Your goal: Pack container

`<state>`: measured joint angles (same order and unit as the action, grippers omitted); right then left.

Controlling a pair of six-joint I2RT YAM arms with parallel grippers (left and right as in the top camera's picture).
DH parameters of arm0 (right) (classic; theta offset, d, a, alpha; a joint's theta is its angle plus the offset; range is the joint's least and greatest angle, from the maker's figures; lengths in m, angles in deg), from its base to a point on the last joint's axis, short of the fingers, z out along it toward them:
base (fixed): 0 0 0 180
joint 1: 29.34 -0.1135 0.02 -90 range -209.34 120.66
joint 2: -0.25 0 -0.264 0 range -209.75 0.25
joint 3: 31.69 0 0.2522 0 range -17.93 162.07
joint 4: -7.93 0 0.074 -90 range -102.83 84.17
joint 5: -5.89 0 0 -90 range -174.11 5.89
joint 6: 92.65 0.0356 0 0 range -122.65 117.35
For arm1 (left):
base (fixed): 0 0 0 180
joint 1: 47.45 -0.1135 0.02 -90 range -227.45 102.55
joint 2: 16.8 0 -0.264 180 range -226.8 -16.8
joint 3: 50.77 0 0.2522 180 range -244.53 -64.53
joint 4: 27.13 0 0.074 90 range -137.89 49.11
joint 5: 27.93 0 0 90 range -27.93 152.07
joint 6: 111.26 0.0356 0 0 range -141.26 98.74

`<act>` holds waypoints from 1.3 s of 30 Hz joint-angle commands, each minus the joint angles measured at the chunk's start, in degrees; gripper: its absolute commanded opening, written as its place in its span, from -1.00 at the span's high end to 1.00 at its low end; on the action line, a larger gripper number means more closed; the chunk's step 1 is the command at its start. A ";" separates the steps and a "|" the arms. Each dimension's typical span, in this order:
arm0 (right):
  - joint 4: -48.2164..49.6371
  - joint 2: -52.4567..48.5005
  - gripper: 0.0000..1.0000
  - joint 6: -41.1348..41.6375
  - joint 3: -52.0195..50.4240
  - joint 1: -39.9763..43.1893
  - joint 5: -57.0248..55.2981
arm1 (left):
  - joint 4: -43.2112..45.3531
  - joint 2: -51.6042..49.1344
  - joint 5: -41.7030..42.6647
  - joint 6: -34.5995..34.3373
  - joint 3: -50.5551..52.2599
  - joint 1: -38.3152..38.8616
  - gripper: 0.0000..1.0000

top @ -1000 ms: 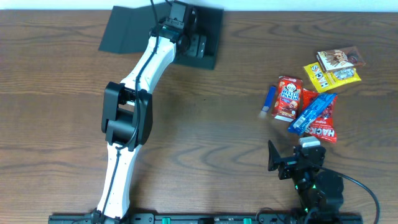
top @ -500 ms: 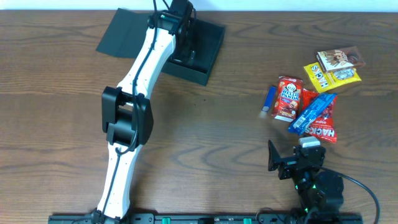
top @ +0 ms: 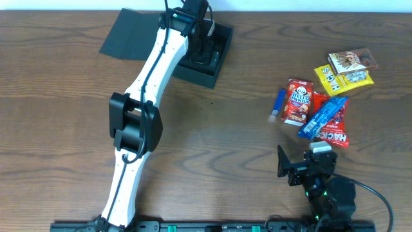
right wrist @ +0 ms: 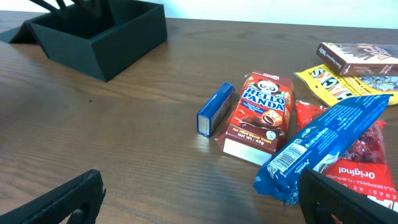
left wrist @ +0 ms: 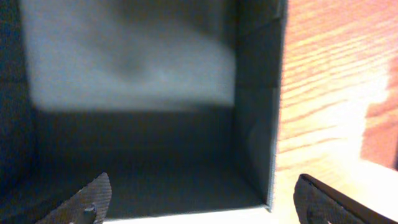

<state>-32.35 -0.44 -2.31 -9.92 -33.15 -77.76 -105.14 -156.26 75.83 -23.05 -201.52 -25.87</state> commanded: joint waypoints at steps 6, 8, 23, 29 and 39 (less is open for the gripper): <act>-0.07 0.37 -0.99 -0.42 -0.48 0.70 -0.55 | -5.01 -0.48 -7.21 -29.03 -1.14 -0.13 -0.92; -0.07 0.37 -0.98 -0.42 -0.48 0.70 -0.55 | -6.58 -0.50 -8.35 -34.36 -1.11 -0.13 -0.92; -0.07 0.37 -0.98 -0.39 -0.48 0.70 -0.55 | -7.69 -5.99 -8.31 -45.09 -0.94 -0.24 -0.33; -0.07 0.37 -0.99 -0.42 -0.48 0.70 -0.55 | -7.37 -7.89 -8.37 -46.95 -0.94 -0.24 0.20; -0.07 0.37 -0.99 -0.42 -0.48 0.70 -0.55 | -13.05 -7.87 -14.67 -43.60 -0.96 -0.15 0.88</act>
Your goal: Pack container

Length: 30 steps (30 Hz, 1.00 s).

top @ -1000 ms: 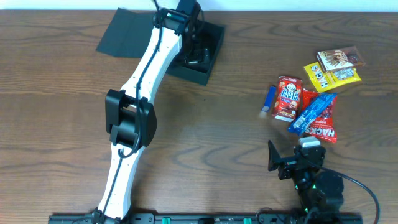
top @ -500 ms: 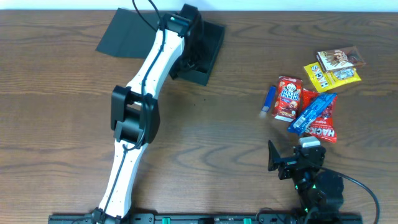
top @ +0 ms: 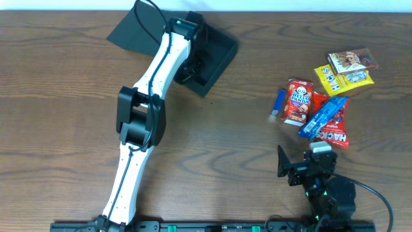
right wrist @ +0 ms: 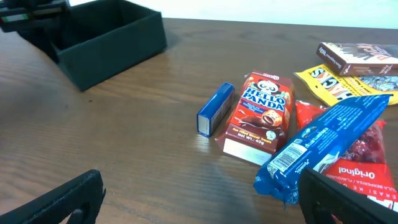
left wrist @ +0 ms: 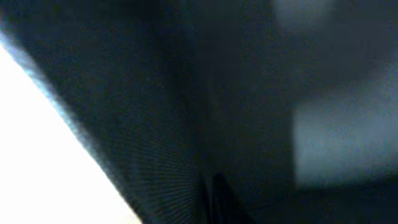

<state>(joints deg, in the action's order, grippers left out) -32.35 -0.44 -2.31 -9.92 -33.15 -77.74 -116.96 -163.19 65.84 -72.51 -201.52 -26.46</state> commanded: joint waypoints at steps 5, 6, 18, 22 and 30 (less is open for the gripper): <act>-0.07 0.37 -0.99 -0.42 -0.48 0.70 -0.57 | -8.04 -0.92 -5.88 8.63 -0.96 0.59 0.88; -0.07 0.37 -0.99 -0.42 -0.48 0.70 -0.57 | -9.51 -0.92 -5.88 8.92 -0.96 0.81 0.88; -0.07 0.37 -0.99 -0.42 -0.48 0.70 -0.57 | -14.43 -0.94 -18.71 21.79 -0.96 9.31 0.88; -0.07 0.37 -0.98 -0.39 -0.48 0.70 -0.57 | -16.06 -0.94 -20.37 21.94 -0.96 10.01 0.88; -0.07 0.37 -0.97 -0.42 -0.48 0.70 -0.57 | -19.74 -0.94 -24.30 21.92 -0.94 9.31 0.88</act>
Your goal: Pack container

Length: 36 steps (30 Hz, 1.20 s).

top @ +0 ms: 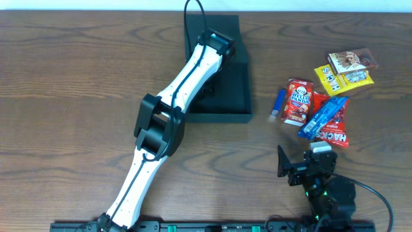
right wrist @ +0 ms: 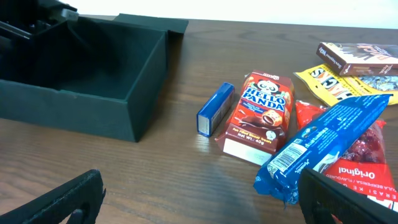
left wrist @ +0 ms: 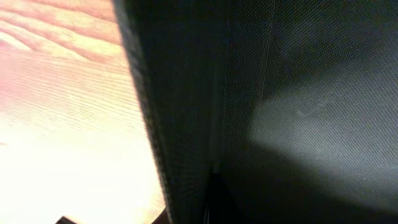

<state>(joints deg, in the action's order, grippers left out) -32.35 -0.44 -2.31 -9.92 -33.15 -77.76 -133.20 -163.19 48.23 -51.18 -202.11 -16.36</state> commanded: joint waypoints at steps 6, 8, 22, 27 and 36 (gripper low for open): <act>-0.07 0.37 -0.98 -0.42 -0.48 0.70 -0.52 | -1.44 -1.05 -2.58 0.09 0.87 -2.51 0.88; -0.07 0.37 -0.98 -0.42 -0.48 0.70 -0.55 | -1.05 -1.05 -2.62 0.09 1.51 -2.89 0.44; -0.07 0.37 -0.99 -0.42 -0.48 0.70 -0.55 | -0.39 -0.46 -2.62 0.15 0.63 -3.93 -0.82; -0.07 0.37 -0.99 -0.39 -0.48 0.70 -0.55 | -1.42 2.19 -5.86 0.61 -2.82 -4.59 -0.82; -0.07 0.37 -0.99 -0.39 -0.48 0.70 -0.55 | 0.04 8.61 -8.98 4.11 -3.87 -6.91 -0.84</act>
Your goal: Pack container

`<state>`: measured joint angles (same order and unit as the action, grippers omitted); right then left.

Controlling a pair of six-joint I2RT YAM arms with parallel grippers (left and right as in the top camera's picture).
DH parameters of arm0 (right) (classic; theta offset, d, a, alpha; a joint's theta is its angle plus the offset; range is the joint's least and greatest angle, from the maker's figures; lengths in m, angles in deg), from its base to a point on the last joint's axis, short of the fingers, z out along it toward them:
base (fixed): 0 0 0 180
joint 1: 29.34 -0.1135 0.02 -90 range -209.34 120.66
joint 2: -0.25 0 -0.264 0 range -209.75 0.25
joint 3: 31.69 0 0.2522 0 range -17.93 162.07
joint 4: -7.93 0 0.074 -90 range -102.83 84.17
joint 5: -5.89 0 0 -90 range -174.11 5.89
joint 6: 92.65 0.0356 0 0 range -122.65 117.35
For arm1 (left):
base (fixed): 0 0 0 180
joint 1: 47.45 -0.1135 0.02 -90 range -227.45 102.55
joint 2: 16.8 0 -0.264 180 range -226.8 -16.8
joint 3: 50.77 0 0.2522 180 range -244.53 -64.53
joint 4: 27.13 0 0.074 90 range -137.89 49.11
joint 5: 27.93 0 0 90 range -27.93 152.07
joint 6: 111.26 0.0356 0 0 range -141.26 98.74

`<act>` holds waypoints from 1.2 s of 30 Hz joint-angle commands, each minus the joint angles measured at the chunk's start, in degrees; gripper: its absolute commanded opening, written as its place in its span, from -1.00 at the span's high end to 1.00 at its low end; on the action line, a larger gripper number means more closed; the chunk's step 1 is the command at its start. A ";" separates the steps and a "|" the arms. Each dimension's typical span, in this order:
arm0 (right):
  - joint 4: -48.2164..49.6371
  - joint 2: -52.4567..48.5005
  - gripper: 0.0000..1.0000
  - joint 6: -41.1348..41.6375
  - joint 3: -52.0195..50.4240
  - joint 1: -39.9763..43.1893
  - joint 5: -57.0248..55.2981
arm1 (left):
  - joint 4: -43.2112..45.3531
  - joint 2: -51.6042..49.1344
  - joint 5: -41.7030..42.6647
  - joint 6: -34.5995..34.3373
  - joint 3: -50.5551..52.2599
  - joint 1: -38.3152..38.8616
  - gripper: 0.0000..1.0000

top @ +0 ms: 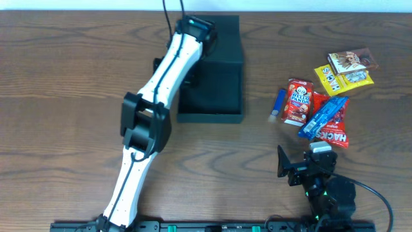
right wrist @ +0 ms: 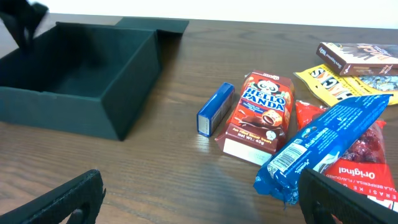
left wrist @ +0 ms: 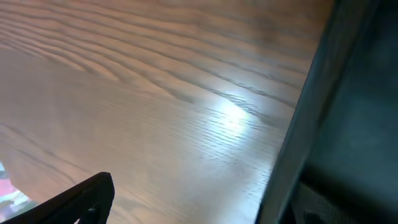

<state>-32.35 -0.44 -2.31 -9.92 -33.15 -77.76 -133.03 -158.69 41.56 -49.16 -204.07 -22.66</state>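
Note:
The black open box (top: 209, 118) stands square at the back middle of the table, its lid flap (top: 225, 22) lying flat behind it. It shows empty in the right wrist view (right wrist: 56, 109). My left gripper (top: 172, 67) is open astride the box's left wall, with one finger over the table and the other inside (left wrist: 202, 205). The snacks lie right of the box: a blue small box (right wrist: 214, 109), a Hello Panda box (right wrist: 261, 109), a blue packet (right wrist: 323, 143) and a red packet (right wrist: 364, 168). My right gripper (right wrist: 199, 199) is open near the front edge, short of them.
A yellow packet (right wrist: 333, 81) and a brown box (right wrist: 354, 56) lie at the far right behind the other snacks. The left arm (top: 145, 122) slants across the table from the front edge to the box.
My left gripper was pressed close on a box wall and is now open astride the left wall. The box sits slightly further left. The right arm and the snacks are unchanged.
The box first stood askew at the back left of centre, with my left gripper open inside it. Then it was turned further, the gripper tight against its wall. Then it stood square nearer the snacks. Now the gripper is open on it.

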 commanded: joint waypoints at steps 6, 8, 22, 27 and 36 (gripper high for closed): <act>-0.07 0.37 -0.98 -0.42 -0.48 0.70 -0.55 | 1.73 9.81 3.93 3.65 -1.90 -1.18 -0.84; -0.07 0.37 -0.98 -0.42 -0.48 0.70 -0.52 | 2.56 11.80 5.29 3.72 -1.90 -1.42 -0.84; 0.11 0.37 -0.99 -0.42 -0.48 0.70 -0.55 | 7.21 18.45 15.08 4.63 -1.90 -1.53 -0.86; 1.73 0.37 -0.99 0.33 -0.48 0.70 2.10 | 7.17 18.45 15.28 6.16 -1.90 -1.53 -0.87; 5.46 0.37 -0.99 65.00 -0.48 0.70 5.95 | 7.78 18.45 15.69 8.66 -1.88 -1.55 -0.94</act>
<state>-25.97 -0.40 36.27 -10.16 -33.15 -74.24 -125.53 -140.54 56.55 -41.95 -204.92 -23.79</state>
